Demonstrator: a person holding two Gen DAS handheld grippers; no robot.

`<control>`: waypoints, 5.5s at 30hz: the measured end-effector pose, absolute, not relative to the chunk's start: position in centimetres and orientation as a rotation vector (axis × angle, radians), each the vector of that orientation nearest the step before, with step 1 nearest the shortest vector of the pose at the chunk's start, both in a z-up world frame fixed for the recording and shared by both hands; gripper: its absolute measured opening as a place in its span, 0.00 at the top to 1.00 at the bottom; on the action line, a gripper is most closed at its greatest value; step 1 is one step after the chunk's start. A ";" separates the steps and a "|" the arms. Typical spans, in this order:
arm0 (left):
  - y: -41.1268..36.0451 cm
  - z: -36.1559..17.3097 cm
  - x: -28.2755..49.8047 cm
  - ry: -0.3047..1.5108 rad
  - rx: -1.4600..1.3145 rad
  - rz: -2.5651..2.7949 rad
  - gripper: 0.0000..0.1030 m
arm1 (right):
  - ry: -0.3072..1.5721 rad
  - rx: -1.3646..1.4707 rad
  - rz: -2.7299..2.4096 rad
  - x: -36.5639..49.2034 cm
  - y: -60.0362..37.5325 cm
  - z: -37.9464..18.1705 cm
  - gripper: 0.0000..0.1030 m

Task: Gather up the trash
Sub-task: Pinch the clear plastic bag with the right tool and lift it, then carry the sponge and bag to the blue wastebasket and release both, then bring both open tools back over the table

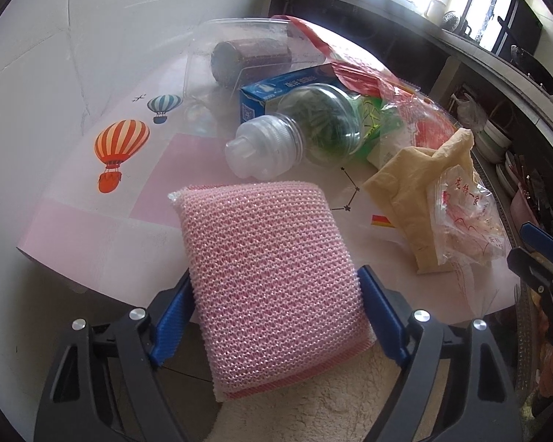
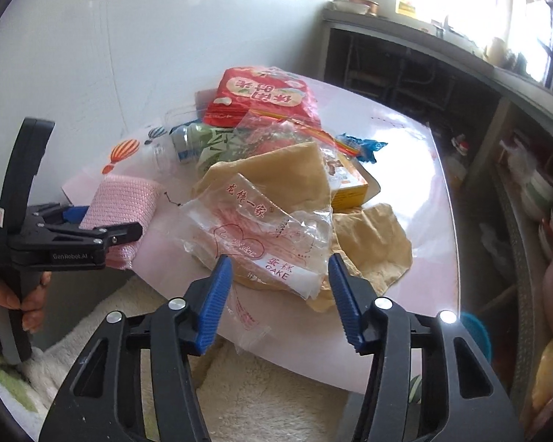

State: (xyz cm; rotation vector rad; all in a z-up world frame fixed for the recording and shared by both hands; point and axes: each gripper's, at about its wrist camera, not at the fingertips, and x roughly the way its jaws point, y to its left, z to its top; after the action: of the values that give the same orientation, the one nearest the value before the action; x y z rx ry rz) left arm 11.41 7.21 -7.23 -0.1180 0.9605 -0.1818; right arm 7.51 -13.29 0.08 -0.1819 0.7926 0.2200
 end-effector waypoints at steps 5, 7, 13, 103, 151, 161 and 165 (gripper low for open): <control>7.9 -7.3 10.9 0.940 -0.139 -0.211 0.21 | 0.796 -0.296 0.279 6.2 -11.1 -0.3 0.53; 8.0 -7.2 10.7 0.934 -0.149 -0.221 0.21 | 0.783 -0.377 0.279 6.0 -9.8 -0.9 0.55; 8.6 -7.1 10.6 0.924 -0.187 -0.239 0.22 | 0.721 -0.617 0.201 6.4 -6.7 -2.9 0.56; -40.9 -0.6 17.0 1.081 0.150 -1.088 0.08 | 0.763 0.468 -0.744 -2.4 -44.3 -11.5 0.24; -1.9 0.5 10.8 0.797 -0.052 -0.680 0.06 | 0.710 0.171 -0.280 0.7 -24.9 0.0 0.08; -1.5 -1.3 10.7 0.758 0.014 -0.652 0.06 | 0.742 0.305 -0.092 3.1 -24.0 -0.2 0.08; -1.2 -1.9 11.4 0.755 0.012 -0.626 0.06 | 0.757 0.296 -0.007 4.6 -22.9 -0.6 0.08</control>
State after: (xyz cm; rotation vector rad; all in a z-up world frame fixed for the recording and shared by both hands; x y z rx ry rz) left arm 11.37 -1.22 -1.91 0.0122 0.7545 -0.6263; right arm 4.63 -22.89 -0.63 0.2961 0.7573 -0.0065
